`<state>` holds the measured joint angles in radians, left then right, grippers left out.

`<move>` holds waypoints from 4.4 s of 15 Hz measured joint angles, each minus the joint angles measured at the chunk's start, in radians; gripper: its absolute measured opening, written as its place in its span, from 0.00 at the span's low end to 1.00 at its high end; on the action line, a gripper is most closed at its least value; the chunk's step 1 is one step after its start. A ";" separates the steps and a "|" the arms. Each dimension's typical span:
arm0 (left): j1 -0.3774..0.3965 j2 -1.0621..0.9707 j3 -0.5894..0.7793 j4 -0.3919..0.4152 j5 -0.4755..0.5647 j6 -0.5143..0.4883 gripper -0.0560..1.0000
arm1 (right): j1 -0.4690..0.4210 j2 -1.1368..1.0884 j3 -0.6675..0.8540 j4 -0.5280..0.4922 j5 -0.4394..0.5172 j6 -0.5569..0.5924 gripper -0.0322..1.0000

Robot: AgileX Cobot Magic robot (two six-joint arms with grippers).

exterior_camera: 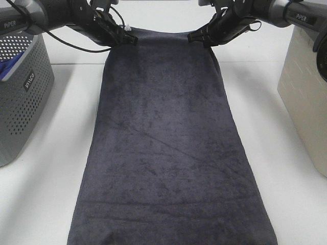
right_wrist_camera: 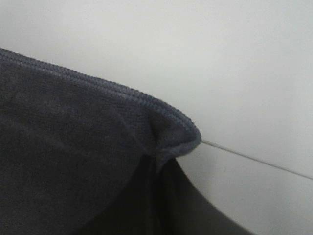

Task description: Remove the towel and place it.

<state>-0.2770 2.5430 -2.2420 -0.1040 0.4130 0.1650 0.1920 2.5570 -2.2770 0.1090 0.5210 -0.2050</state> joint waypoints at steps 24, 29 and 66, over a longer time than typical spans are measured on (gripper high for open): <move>0.000 0.157 -0.001 0.038 -0.294 0.022 0.42 | 0.000 0.133 0.000 0.000 -0.179 -0.045 0.37; 0.000 0.187 -0.001 0.038 -0.308 0.022 0.72 | 0.000 0.133 0.000 -0.072 -0.211 -0.045 0.77; 0.041 0.183 -0.048 -0.018 -0.481 -0.068 0.72 | 0.000 -0.147 0.000 -0.084 0.514 0.008 0.78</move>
<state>-0.2360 2.7260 -2.2900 -0.1220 -0.0680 0.0970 0.1920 2.4100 -2.2770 0.0250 1.0350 -0.1970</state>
